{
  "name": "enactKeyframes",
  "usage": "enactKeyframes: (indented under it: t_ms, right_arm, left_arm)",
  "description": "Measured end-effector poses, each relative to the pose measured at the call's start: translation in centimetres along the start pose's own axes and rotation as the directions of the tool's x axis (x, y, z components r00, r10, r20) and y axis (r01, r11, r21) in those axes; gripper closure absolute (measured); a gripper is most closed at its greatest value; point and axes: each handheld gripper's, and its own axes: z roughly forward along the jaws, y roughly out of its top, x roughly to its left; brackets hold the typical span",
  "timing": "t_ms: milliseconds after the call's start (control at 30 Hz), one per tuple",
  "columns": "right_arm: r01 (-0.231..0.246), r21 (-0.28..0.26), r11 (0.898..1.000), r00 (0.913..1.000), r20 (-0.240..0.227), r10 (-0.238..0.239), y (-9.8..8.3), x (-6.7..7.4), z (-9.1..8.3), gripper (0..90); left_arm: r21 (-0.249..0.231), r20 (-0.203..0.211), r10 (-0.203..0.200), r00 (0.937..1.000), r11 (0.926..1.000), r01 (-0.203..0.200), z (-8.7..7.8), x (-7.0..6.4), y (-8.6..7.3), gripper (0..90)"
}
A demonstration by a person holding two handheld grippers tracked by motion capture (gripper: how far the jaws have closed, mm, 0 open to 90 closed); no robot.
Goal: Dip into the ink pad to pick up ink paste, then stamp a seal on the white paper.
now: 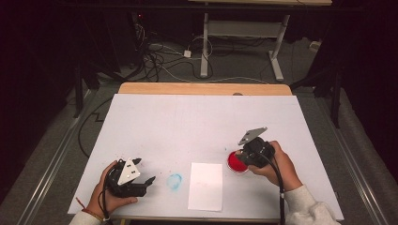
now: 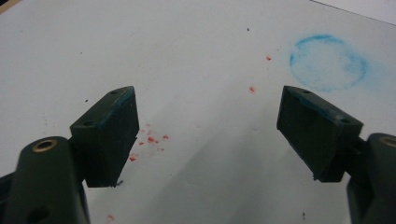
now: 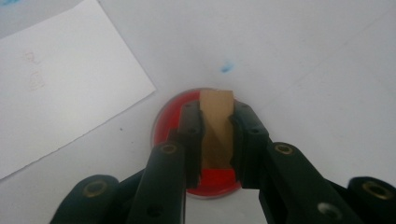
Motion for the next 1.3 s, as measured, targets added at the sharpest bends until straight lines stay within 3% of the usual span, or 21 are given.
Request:
enactKeyframes:
  t_ms: [167,467,733,933,1067,1300]
  right_arm:
    - [-0.005,-0.045,0.999,1.0000,0.001,0.005,0.1,0.0,-1.7,76.5]
    - [0.012,-0.054,0.998,0.9998,-0.013,-0.013,0.4,0.7,-1.8,76.4]
    - [0.042,-0.094,0.995,0.9986,-0.027,-0.045,1.1,1.5,-2.3,76.4]
    - [0.075,-0.110,0.991,0.9959,-0.043,-0.080,1.5,2.6,-2.5,76.4]
    - [0.092,-0.118,0.989,0.9932,-0.061,-0.099,1.9,3.5,-2.7,76.4]
    - [0.155,-0.120,0.981,0.9817,-0.093,-0.166,2.8,5.7,-2.5,76.4]
  left_arm:
    - [0.007,0.002,0.004,1.0000,1.0000,-0.004,-0.1,-0.1,-0.1,20.1]
    - [0.005,-0.002,-0.003,1.0000,1.0000,0.003,-0.1,-0.2,0.1,20.1]
    - [0.015,-0.006,-0.003,1.0000,0.9999,0.003,-0.2,-0.3,-0.2,20.0]
    - [0.007,-0.012,0.019,0.9998,0.9998,-0.019,-0.3,-0.4,-0.1,20.0]
    - [0.021,-0.002,0.011,0.9999,0.9997,-0.011,-0.2,-0.5,-0.1,19.9]
    - [0.018,-0.006,0.025,0.9997,0.9995,-0.025,-0.2,-0.4,-0.1,19.9]
